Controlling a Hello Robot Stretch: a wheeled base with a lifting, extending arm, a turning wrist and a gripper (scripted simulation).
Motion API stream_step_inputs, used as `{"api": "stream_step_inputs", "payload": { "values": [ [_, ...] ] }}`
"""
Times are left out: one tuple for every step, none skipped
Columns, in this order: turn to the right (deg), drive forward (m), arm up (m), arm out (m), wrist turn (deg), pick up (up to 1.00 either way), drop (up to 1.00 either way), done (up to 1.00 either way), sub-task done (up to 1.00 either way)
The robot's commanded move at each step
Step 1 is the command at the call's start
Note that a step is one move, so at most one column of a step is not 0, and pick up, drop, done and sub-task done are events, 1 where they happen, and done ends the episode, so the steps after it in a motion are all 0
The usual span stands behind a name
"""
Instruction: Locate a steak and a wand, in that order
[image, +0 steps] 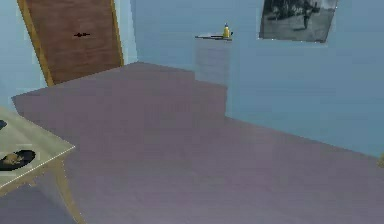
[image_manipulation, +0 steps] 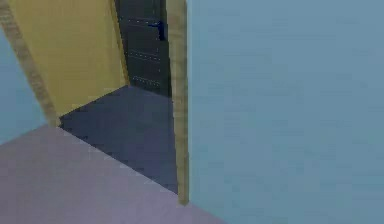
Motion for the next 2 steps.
{"api": "stream_step_inputs", "payload": {
  "values": [
    [0.0,1.00,0.00,0.00,0.0,0.00,0.00,0.00,0.00],
    [0.0,1.00,0.00,0.00,0.0,0.00,0.00,0.00,0.00]
  ]
}}
